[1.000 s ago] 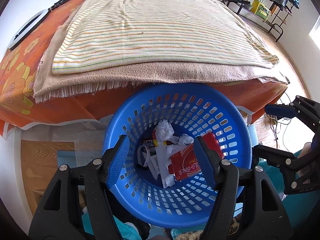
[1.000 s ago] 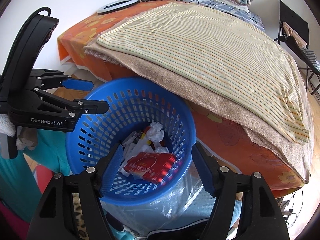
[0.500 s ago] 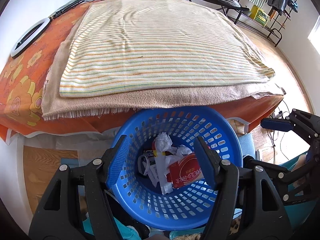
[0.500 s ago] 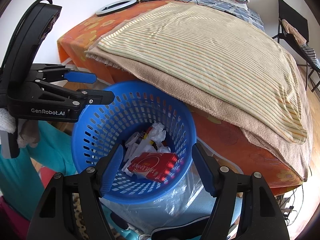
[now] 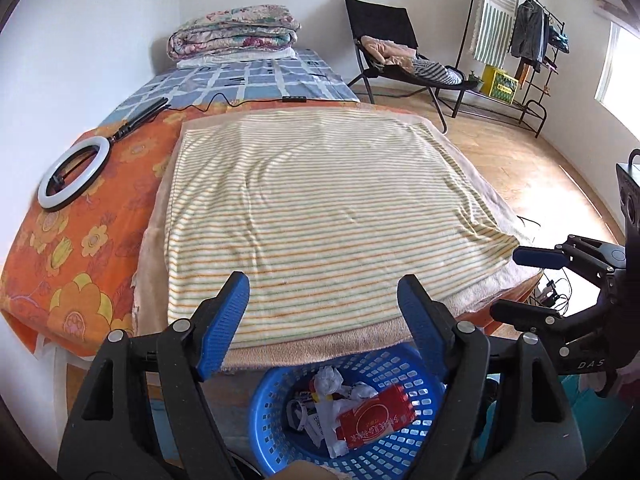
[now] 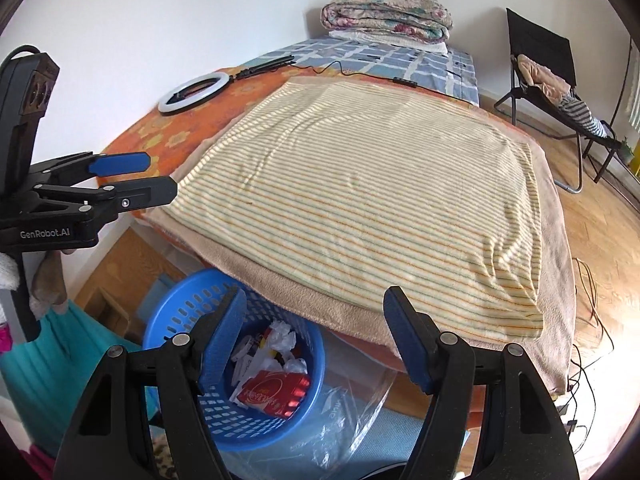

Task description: Collect trash

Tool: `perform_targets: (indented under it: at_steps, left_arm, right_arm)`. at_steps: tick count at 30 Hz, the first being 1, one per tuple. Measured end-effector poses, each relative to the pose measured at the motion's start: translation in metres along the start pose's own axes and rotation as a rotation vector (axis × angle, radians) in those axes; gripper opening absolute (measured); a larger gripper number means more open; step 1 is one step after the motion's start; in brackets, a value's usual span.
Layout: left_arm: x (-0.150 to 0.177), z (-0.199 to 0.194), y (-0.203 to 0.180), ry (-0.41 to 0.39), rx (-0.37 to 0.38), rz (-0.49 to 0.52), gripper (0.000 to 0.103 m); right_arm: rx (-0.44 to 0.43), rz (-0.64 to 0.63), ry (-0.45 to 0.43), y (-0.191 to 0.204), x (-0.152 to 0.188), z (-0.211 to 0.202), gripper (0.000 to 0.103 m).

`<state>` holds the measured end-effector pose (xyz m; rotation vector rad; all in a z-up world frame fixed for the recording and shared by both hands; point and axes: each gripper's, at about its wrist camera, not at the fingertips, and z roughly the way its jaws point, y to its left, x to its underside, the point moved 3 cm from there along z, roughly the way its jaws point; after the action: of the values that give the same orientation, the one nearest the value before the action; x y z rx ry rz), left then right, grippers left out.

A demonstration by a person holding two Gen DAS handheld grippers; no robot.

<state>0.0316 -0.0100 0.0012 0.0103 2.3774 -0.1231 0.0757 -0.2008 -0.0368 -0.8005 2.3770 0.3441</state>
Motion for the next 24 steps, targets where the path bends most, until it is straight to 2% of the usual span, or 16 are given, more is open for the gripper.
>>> perform_targets:
  at_steps: [8,10,11,16,24]
  left_arm:
    - [-0.049,0.002,-0.005,-0.083,0.012,0.004,0.087]
    - [-0.056,0.005,-0.004,-0.091,0.005,-0.005,0.089]
    - [-0.059,0.008,-0.003,-0.095,0.003,-0.009,0.091]
    - [-0.062,0.024,0.004,-0.094,-0.013,-0.04,0.096]
    - [-0.058,0.045,0.004,-0.055,-0.031,-0.044,0.098]
  right_arm:
    - [0.087,0.069,-0.1,-0.035,-0.047,-0.01,0.072]
    - [0.108,0.093,-0.123,-0.041,-0.057,-0.008,0.079]
    - [0.12,0.104,-0.137,-0.044,-0.06,-0.008,0.08]
    - [0.195,0.144,-0.175,-0.063,-0.073,0.0,0.08]
    - [0.178,0.216,-0.145,-0.078,-0.077,0.021,0.08]
